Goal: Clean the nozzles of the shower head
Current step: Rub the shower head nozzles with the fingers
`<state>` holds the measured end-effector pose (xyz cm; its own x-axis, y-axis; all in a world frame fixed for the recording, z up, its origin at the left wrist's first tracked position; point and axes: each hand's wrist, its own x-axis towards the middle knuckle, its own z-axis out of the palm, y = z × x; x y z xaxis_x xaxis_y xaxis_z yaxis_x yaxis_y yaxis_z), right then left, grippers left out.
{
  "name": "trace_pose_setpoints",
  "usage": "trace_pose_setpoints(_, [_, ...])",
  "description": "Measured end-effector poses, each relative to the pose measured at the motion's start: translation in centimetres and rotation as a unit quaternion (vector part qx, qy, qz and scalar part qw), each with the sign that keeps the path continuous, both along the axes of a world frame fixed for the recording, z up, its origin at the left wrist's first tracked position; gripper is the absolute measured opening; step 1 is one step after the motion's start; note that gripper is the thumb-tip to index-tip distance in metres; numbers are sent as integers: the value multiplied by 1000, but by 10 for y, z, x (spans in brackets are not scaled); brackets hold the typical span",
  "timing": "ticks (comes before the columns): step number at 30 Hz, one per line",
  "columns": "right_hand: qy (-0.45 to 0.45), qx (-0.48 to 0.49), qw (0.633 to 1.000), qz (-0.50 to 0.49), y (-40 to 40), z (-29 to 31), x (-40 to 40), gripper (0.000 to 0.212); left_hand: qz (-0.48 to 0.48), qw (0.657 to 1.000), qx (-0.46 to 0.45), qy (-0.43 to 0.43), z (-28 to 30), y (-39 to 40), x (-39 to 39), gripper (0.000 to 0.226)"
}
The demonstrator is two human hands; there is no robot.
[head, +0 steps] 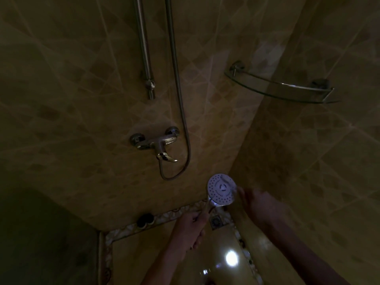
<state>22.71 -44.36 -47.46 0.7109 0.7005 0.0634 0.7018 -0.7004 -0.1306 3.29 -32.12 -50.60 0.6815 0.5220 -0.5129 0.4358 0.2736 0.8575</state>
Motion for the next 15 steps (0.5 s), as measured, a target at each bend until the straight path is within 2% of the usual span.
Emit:
trace_pose_setpoints(2, [-14,5,998,64,-4,-11,-22,71,0,1000,8,7,0,-1,-1,46])
trace_pose_setpoints(4, [-22,7,996,82,-5,-14,-26,78,-3,1000,16,12,0,-1,-3,42])
trace_pose_setpoints(10, [8,-1,1000,-14,5,13,4,66,-17,1000,14,-1,10,-4,1,38])
trace_pose_setpoints(15, [-19,-2,995,99,3,0,-33,52,-3,1000,0,14,15,-4,2,44])
